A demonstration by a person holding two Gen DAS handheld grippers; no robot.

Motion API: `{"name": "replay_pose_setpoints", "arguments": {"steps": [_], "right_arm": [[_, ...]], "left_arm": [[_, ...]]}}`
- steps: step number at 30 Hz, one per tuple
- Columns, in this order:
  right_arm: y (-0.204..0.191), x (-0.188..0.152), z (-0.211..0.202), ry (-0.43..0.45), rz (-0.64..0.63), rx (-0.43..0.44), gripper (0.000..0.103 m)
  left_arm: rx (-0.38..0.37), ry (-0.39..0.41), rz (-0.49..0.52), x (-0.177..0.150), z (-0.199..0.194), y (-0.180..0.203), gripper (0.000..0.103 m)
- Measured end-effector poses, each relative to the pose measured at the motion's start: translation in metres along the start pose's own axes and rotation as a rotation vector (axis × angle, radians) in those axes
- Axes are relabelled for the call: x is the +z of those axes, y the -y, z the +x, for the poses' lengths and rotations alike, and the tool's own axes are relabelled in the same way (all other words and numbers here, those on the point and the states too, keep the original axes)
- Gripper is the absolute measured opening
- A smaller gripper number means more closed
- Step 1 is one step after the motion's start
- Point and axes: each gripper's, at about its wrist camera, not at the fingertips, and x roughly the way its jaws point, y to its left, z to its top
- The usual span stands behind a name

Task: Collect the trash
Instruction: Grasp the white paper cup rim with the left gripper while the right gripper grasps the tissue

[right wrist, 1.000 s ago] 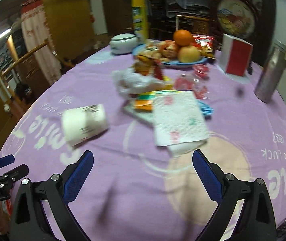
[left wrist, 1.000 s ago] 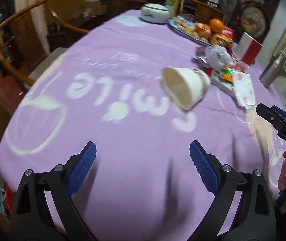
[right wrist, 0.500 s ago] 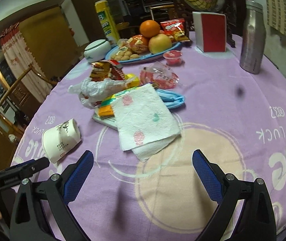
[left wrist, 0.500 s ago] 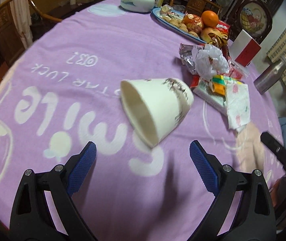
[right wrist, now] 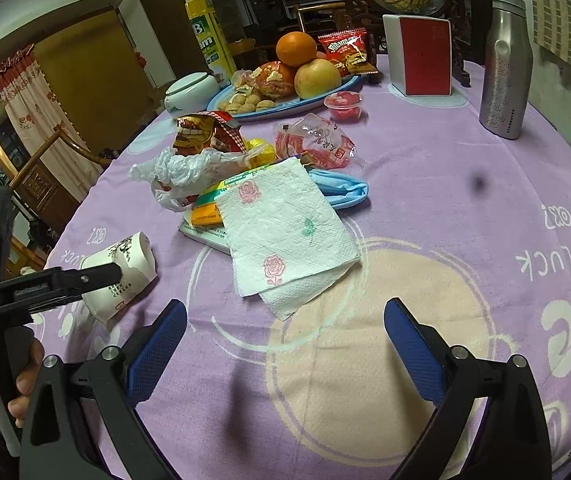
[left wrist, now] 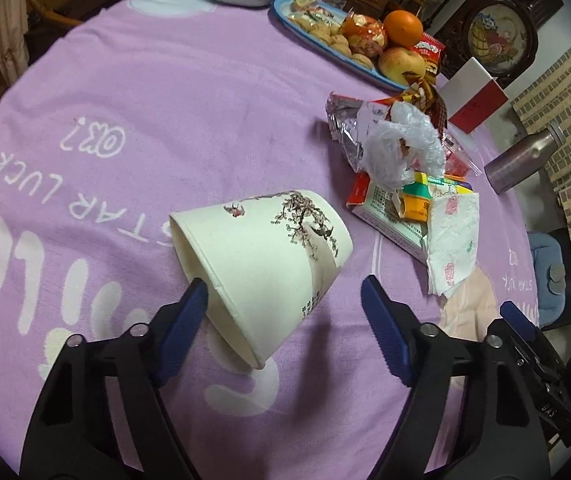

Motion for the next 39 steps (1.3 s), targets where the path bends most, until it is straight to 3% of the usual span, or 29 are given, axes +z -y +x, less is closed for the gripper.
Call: {"name": "replay_pose_setpoints", "arguments": {"steps": [6,10,11,12,21,28,33,36,38,39], "right_arm": [[0.001,0.000,0.004,-0.005,0.004,-0.012,0.097],[0.005,0.000,0.010,-0.017,0.014,-0.041,0.097],[0.007,0.000,0.011,-0.019,0.018,-0.047,0.097],[0.008,0.000,0.013,-0.020,0.022,-0.053,0.097],[0.011,0.002,0.028,0.018,0.007,-0.104,0.097],[-0.013,0.015,0.048,-0.060,-0.081,-0.156,0.091],[-0.023,0.026,0.059,-0.062,-0.114,-0.179,0.087],[-0.027,0.025,0.067,-0.090,-0.120,-0.171,0.066],[-0.031,0.023,0.069,-0.099,-0.126,-0.172,0.046],[-0.032,0.022,0.068,-0.097,-0.126,-0.170,0.042]], "left_arm": [[-0.023,0.006,-0.024,0.005,0.003,-0.004,0.054],[-0.038,0.048,0.014,0.003,-0.006,0.003,0.019],[-0.037,0.061,0.022,0.002,-0.009,0.005,0.006],[-0.031,0.077,0.032,0.001,-0.014,0.007,0.004],[-0.007,0.152,0.063,-0.027,-0.058,-0.004,0.004],[-0.001,0.168,0.051,-0.060,-0.083,-0.030,0.004],[-0.007,0.153,0.032,-0.073,-0.086,-0.044,0.004],[-0.004,0.154,0.026,-0.078,-0.089,-0.050,0.004],[-0.003,0.157,0.021,-0.080,-0.091,-0.053,0.004],[-0.003,0.157,0.016,-0.080,-0.091,-0.055,0.004]]}}
